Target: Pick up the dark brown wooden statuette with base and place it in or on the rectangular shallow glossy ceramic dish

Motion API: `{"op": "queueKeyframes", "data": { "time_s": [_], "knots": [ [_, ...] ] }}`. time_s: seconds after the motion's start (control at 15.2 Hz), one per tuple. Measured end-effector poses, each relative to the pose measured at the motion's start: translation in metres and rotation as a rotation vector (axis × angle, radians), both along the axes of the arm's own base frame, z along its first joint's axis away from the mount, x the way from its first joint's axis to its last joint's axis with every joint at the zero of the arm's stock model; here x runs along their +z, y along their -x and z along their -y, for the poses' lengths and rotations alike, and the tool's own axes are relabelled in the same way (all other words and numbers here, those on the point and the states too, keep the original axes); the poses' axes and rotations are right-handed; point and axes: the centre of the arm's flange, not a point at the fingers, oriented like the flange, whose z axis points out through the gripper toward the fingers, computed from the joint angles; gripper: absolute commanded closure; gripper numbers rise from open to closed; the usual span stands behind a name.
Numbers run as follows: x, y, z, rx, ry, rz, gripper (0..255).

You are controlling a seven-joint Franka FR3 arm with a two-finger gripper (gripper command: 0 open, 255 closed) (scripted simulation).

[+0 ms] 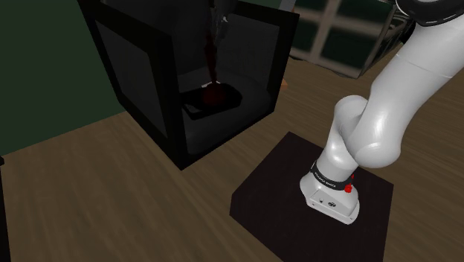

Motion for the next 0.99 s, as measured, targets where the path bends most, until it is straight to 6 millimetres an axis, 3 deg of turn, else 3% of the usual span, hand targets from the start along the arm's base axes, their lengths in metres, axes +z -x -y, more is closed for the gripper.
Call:
{"op": "queueKeyframes", "data": {
  "time_s": [0.26, 0.59, 0.99],
  "knots": [
    [0.000, 0.000, 0.000, 0.000, 0.000, 0.000, 0],
    [0.044, 0.012, 0.003, 0.000, 0.000, 0.002, 0],
    [0.047, 0.015, 0.003, 0.000, 0.000, 0.000, 0]
  ]
}}
